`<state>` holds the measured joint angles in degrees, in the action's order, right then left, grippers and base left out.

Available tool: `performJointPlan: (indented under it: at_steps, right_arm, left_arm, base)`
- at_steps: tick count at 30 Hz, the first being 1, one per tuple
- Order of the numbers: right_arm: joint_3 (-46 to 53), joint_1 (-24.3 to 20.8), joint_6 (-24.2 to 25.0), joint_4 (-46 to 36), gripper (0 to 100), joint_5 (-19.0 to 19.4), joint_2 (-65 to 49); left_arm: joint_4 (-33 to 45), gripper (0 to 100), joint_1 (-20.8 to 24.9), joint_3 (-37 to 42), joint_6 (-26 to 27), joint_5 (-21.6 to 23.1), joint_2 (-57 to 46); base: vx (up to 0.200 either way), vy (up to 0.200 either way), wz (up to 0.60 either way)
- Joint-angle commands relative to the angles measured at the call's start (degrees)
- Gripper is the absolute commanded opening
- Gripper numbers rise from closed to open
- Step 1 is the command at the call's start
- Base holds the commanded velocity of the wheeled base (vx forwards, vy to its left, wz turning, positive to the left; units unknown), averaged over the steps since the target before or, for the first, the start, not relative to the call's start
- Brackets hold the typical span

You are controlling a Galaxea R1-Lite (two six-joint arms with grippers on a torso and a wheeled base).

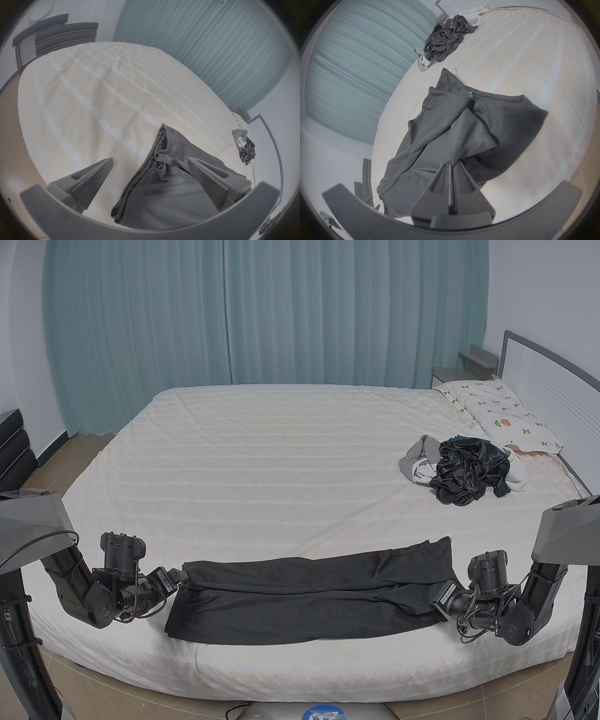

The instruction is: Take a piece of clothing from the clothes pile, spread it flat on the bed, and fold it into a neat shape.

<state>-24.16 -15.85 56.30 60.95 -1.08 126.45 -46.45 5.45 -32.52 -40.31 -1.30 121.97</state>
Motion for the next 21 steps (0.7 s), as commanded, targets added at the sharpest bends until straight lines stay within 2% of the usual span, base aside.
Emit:
performJointPlan:
  at_steps: [1,7,11,12,15,21]
  right_arm:
    - [0.08,-0.24,-1.19,0.13,100,0.03,1.43]
    - [0.61,-0.32,-1.98,0.31,100,-0.06,0.90]
    - [0.96,2.14,-1.36,4.61,100,0.03,-0.95]
    - [2.19,3.81,-1.45,7.43,100,0.38,-1.91]
    - [2.80,5.13,-1.36,9.01,100,1.96,-2.09]
    - [2.72,7.76,-0.57,12.35,100,3.11,-3.05]
  left_arm:
    - [-0.22,100,0.18,0.00,-0.12,-0.01,-0.33]
    - [-0.31,100,0.18,0.00,0.06,-0.10,-0.59]
    - [-1.37,100,1.05,0.00,-0.03,-0.01,-0.77]
    - [-2.68,100,1.14,0.09,-0.12,-0.01,-0.77]
    - [-3.21,100,1.14,-0.08,-0.47,-0.01,-0.15]
    - [-3.12,100,2.11,-1.84,-4.69,-0.01,-0.41]
  base:
    - [0.000,0.000,0.00]
    - [0.000,0.000,0.00]
    - [0.000,0.000,0.00]
    - [0.000,0.000,0.00]
    - [0.000,0.000,0.00]
    - [0.000,-0.033,0.00]
